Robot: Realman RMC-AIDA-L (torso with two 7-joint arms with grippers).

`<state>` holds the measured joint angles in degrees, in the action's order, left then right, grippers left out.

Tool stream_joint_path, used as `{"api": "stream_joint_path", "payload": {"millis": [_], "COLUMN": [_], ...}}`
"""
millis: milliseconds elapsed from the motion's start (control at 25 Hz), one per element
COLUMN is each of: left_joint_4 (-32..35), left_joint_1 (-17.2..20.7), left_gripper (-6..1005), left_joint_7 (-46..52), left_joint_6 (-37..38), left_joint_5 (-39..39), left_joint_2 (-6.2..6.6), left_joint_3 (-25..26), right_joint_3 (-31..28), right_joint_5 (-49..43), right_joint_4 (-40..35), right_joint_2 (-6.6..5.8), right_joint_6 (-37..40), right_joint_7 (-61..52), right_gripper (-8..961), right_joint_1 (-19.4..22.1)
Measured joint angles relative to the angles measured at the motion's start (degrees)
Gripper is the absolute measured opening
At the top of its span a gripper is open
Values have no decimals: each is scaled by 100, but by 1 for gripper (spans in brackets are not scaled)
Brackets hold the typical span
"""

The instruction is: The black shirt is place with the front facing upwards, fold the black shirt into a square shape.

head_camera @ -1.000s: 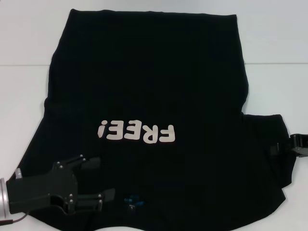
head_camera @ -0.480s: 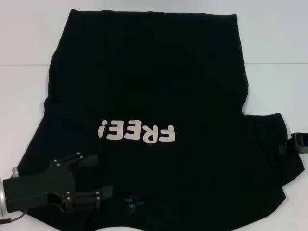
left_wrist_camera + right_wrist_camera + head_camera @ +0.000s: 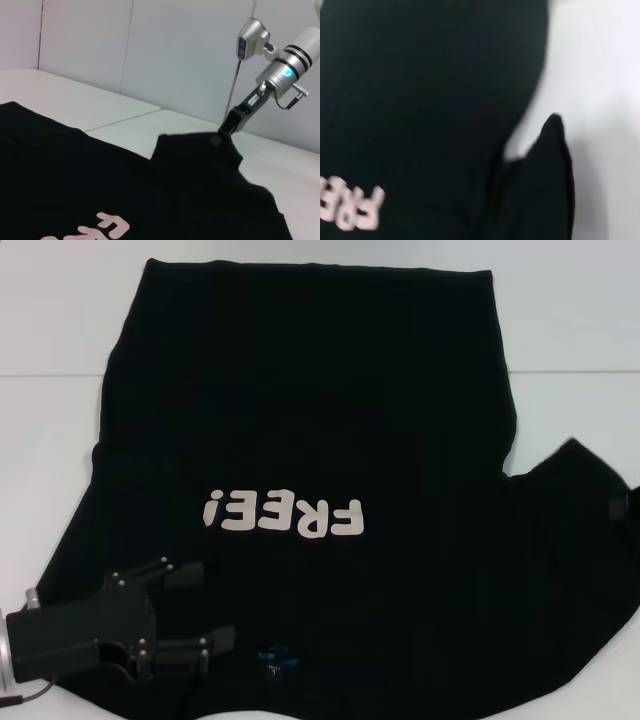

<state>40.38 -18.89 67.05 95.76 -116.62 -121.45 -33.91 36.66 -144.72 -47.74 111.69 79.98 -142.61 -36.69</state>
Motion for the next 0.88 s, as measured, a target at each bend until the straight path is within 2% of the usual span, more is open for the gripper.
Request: {"api": "stream_joint_path", "payload": {"millis": [240, 640, 880], "left_joint_4": [-17, -9, -25], "left_joint_1": [4, 15, 17], "left_gripper": [934, 934, 934], "left_joint_7": [2, 9, 10], "left_joint_6": [37, 48, 49], "left_joint_5": [-12, -34, -36], "left_joint_2": [5, -1, 0], "left_joint_3": [68, 69, 69], "right_joint_3": [-56, 478, 561], "right_joint_5": [522, 549, 534], "right_joint_4": [-125, 409, 819], "right_joint_2": [-31, 299, 402], "right_joint_6": [317, -48, -275], "right_joint_7": [162, 259, 276], "right_gripper": [24, 41, 51], "right_joint_1": [-66, -768, -1100]}}
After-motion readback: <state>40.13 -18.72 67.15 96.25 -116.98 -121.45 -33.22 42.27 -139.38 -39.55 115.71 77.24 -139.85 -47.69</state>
